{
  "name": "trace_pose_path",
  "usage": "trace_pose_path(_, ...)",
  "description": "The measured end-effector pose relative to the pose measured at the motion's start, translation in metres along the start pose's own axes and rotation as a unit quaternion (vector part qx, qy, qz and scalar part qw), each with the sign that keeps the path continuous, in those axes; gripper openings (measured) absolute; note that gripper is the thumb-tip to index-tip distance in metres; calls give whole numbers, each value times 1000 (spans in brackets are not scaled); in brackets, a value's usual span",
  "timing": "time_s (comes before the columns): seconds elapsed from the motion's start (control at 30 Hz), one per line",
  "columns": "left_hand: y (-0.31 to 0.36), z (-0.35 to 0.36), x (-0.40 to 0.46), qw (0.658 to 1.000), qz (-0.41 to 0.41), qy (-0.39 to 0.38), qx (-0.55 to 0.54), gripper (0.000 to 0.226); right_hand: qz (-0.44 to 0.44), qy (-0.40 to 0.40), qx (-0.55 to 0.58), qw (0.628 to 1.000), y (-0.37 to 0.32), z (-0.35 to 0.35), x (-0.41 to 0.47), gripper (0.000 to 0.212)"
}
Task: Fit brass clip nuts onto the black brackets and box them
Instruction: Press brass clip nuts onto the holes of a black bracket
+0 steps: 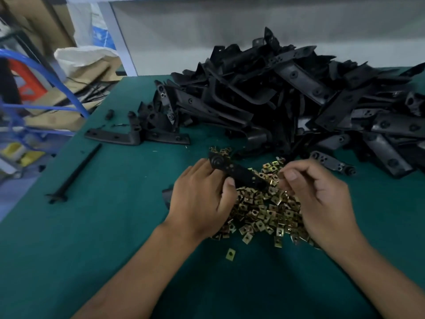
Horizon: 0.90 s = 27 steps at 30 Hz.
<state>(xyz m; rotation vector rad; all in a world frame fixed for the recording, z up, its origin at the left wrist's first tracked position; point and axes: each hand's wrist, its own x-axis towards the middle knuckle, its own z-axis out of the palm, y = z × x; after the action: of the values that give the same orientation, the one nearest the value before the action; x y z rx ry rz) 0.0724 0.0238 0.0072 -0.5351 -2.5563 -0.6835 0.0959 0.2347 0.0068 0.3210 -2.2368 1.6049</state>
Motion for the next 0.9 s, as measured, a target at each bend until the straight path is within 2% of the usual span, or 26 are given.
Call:
trace_pose_path(0.13, 1, 0, -1, 1000, 23, -1, -21, 45, 11, 4, 47, 999, -2, 5, -1, 10)
trace_pose_path(0.43, -4, 9, -3, 995, 99, 10, -17, 50, -9, -38, 4, 999, -4, 4, 0, 11)
trace_pose_path(0.57, -3, 10, -2, 991, 137, -9, 3, 62, -2, -49, 7, 999, -4, 5, -1, 11)
trace_pose_path(0.9, -9, 16, 0, 973, 225, 9, -46, 48, 12, -69, 31, 997, -8, 8, -2, 11)
